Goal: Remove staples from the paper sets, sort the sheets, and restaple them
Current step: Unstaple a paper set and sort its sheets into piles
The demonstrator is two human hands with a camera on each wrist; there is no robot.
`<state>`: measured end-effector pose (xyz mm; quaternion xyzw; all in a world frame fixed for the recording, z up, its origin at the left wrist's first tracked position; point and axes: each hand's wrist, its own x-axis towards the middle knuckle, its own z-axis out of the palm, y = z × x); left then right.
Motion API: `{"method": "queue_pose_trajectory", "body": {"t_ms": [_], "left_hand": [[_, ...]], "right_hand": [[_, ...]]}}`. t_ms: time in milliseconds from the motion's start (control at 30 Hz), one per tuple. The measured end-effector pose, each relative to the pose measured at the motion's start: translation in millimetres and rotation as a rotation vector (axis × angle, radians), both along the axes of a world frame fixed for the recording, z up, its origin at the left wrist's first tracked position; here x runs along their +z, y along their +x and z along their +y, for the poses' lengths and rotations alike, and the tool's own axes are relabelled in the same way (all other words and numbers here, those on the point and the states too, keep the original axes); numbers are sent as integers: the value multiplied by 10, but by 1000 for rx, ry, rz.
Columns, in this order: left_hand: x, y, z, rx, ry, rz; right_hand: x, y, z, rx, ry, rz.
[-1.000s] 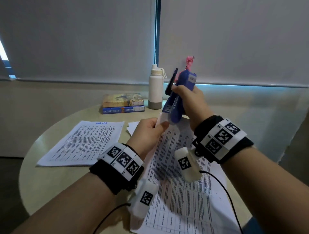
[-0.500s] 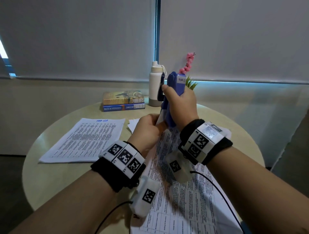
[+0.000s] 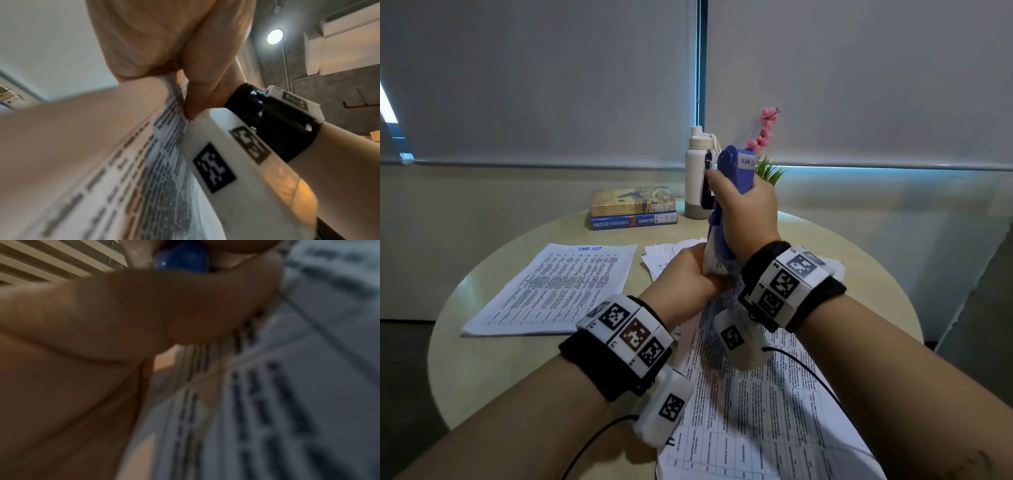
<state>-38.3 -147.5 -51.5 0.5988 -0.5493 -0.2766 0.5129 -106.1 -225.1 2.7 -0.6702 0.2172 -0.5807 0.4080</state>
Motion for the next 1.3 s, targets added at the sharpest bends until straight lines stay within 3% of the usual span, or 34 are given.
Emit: {"method": "queue_pose_trajectory", "body": {"t_ms": [267,367,467,533,600,667,733,867,933,1033,1300], "left_hand": [[28,-62,36,1,-20,-20],[17,-36,39,25,-7,-31],[-13,28,47,79,-2,-37],[-16,75,79,109,15,10],[-4,149,123,133,24,51],[24,267,160,170,15,67],[58,419,192,220,10,78],[103,689,267,295,0,89],[95,778,287,324,-5,115],[73,823,285,330,5,119],[44,734,240,272,-9,130]], "right_hand": [[-20,17,15,26,-73,-9],[40,-50,4,112,80,56],[180,-261,-125,201,344,-99],[250,-489,-325,143,420,-295],[239,-760,-600,30,415,-329],[135,-1019,-868,-58,428,-165],[-39,-1252,-1122,-149,482,134],[-286,-1546,-1387,-398,244,1180],[-353,-1565,-1404,-436,159,1552],[-442,-1509,-1389,-451,157,1714],[-639,-1506,-1394,-428,240,1779]]}}
